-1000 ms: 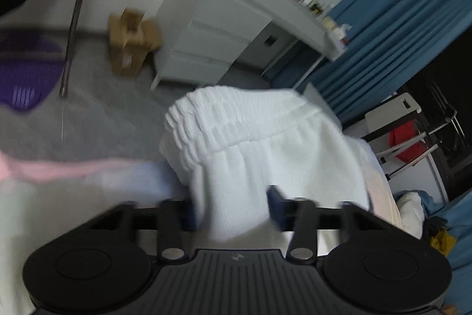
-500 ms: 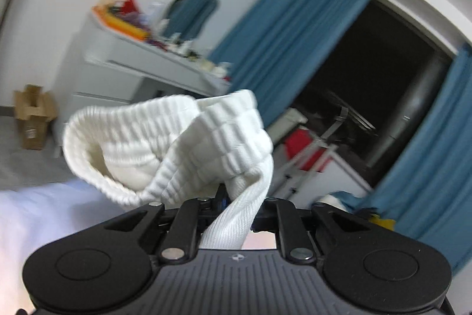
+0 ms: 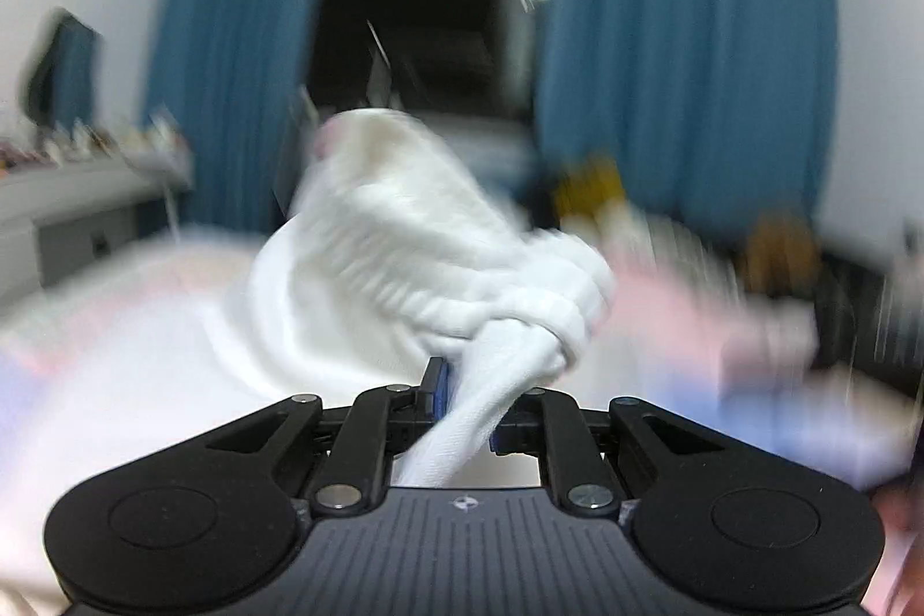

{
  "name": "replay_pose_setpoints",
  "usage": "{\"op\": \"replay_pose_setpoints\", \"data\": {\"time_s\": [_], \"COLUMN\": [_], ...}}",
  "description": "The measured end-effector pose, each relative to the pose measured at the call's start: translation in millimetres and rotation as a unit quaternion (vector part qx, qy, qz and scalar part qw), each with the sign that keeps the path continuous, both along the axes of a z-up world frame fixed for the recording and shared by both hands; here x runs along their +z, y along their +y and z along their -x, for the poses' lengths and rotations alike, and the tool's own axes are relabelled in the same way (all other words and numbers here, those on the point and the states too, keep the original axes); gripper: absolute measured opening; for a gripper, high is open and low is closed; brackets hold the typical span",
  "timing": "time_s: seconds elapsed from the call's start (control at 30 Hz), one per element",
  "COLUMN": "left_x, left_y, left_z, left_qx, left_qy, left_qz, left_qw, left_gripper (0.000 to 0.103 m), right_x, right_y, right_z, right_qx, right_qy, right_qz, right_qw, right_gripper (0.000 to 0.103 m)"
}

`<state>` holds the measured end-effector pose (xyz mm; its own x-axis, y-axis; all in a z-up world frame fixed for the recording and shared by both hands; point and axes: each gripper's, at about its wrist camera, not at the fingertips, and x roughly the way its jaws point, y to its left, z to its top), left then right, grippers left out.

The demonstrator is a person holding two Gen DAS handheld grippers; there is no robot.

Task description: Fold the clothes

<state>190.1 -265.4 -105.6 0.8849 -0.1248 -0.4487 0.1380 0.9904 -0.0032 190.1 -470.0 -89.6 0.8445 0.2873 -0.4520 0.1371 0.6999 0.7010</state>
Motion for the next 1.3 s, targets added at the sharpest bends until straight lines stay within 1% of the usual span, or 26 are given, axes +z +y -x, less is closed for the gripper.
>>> {"op": "replay_pose_setpoints", "data": {"time_s": [0.03,0.1,0.13,0.2,0.27,0.3,0.33,0.4,0.43,0.5,0.53,0.63,0.7,0.77,0.83,0.93,1.03,1.1,1.17,1.2,1.27,1.3], "left_x": [-14.6,-32.6,-35.1,-31.9,-31.6,-31.6,-32.6,-33.6,-33.9,-31.9,-30.0,-19.9,-13.3,-7.8,-3.0,1.9,12.8,17.8,21.9,24.1,28.1,29.7], "left_y": [-9.5,-19.7,-20.5,-19.5,-4.8,3.2,7.6,29.8,36.9,70.5,82.8,115.0,134.1,151.6,169.2,190.0,205.4,215.8,226.8,232.5,243.5,248.8], "left_z": [-3.8,-7.7,-8.6,-11.4,-10.7,-10.1,-1.5,14.8,19.1,43.3,50.3,62.0,63.5,63.6,67.1,72.6,72.5,74.5,74.3,74.4,73.2,71.0], "left_qx": [-0.010,-0.027,-0.034,-0.048,-0.065,-0.073,-0.084,-0.099,-0.103,-0.107,-0.107,-0.096,-0.089,-0.080,-0.074,-0.065,-0.058,-0.049,-0.037,-0.031,-0.020,-0.016], "left_qy": [0.018,0.030,0.025,0.023,0.029,0.032,0.032,0.026,0.024,0.029,0.032,0.041,0.040,0.042,0.051,0.055,0.040,0.036,0.034,0.036,0.039,0.040], "left_qz": [-0.024,-0.055,-0.062,-0.063,-0.062,-0.062,-0.071,-0.095,-0.101,-0.099,-0.095,-0.067,-0.047,-0.016,0.017,0.048,0.056,0.067,0.080,0.087,0.099,0.105], "left_qw": [0.9995,0.9977,0.9972,0.9966,0.9955,0.9949,0.9935,0.9902,0.9892,0.9889,0.9892,0.9922,0.9941,0.9958,0.9959,0.9952,0.9959,0.9959,0.9955,0.9951,0.9941,0.9935], "left_gripper": [0.014,0.014,0.016,0.023,0.043,0.046,0.051,0.053,0.054,0.057,0.058,0.062,0.064,0.065,0.065,0.065,0.066,0.067,0.067,0.068,0.068,0.068], "right_x": [-3.7,-10.6,-13.4,-17.5,-19.4,-19.9,-20.1,-20.6,-20.2,-21.0,-22.3,-31.8,-45.4,-53.1,-53.1,-45.9,-42.6,-39.7,-34.5,-31.3,-25.6,-28.3], "right_y": [-4.3,-11.4,-13.3,-15.0,-9.5,-3.9,2.6,18.5,27.5,45.6,54.8,76.8,89.0,98.0,103.7,105.3,98.5,94.7,94.5,92.2,90.4,91.0], "right_z": [-0.7,-2.4,-4.5,-9.5,-17.0,-21.0,-25.3,-34.2,-37.7,-43.9,-47.2,-55.6,-63.0,-65.1,-64.6,-60.6,-56.9,-54.4,-50.7,-47.3,-45.8,-47.9], "right_qx": [0.001,0.007,0.016,0.034,0.053,0.064,0.078,0.110,0.122,0.138,0.144,0.132,0.142,0.153,0.173,0.186,0.180,0.171,0.161,0.159,0.163,0.157], "right_qy": [0.002,0.004,0.003,-0.001,-0.002,-0.001,0.001,0.005,0.005,0.011,0.015,0.030,0.052,0.050,0.040,0.014,-0.014,-0.029,-0.052,-0.073,-0.103,-0.090], "right_qz": [-0.010,-0.033,-0.048,-0.075,-0.088,-0.090,-0.090,-0.080,-0.067,-0.037,-0.021,0.034,0.050,0.064,0.067,0.057,0.021,0.015,0.010,-0.004,-0.025,-0.019], "right_qw": [1.000,0.999,0.999,0.997,0.995,0.994,0.993,0.991,0.990,0.990,0.989,0.990,0.987,0.985,0.982,0.981,0.983,0.985,0.986,0.985,0.981,0.983], "right_gripper": [0.085,0.086,0.086,0.086,0.086,0.086,0.086,0.086,0.086,0.085,0.085,0.085,0.086,0.086,0.088,0.089,0.089,0.088,0.086,0.084,0.084,0.083]}}
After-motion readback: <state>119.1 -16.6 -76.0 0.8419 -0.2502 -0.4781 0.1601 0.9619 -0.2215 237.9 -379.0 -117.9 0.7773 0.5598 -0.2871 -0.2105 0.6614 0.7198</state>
